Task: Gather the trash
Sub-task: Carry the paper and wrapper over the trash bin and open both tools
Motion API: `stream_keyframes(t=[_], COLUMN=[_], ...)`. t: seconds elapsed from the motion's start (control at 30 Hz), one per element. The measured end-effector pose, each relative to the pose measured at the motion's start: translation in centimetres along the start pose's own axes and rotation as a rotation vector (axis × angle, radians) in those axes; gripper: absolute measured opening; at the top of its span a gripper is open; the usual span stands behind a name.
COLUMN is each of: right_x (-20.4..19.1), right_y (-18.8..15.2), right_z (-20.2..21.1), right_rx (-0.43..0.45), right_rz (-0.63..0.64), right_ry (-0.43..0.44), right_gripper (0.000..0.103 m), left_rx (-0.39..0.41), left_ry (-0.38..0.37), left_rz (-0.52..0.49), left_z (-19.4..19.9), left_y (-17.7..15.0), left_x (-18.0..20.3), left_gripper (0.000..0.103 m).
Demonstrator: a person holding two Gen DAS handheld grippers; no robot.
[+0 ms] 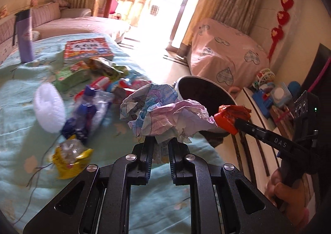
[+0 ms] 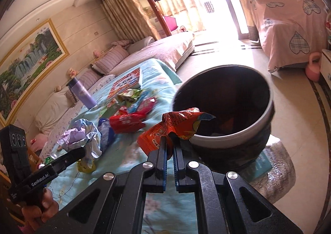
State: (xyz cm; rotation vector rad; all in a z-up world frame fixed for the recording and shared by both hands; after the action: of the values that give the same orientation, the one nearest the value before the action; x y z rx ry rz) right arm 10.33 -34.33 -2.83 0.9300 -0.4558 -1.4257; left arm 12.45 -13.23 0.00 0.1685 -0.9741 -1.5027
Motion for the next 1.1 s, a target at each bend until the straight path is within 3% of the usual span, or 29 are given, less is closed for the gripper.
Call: stream_keyframes(t=[0.5,1.1], right_x=[4.9,8.7], right_y=[1.8,4.2], right_z=[-0.5,-4.3], right_rx=[-0.017,-0.129], right_rz=[0.015,0.074], right_ry=[-0.063,-0.088], right_gripper=[0.005,0.007], left_rx=[-0.075,-0.174], left_ry=[-0.036,-0.042], left_rz=[-0.073,-0.136], left_z=[-5.5,-12.8], left_y=[1.1,4.1], left_x=[5.7,9.7], left_gripper=[0.013,0.013])
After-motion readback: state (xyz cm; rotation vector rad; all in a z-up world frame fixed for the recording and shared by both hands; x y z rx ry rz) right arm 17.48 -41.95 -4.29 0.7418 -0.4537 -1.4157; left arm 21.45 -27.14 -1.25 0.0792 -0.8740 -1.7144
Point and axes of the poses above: each gripper's, at about its wrist camera, not at the fingertips, and z roughly against the way its jaws point, x to its right, y to its top, the point moved 1 cm from there along -z, roughly the way its jaws point, and after that the axes turned 13 degrees about z, right-handed, at the moved point
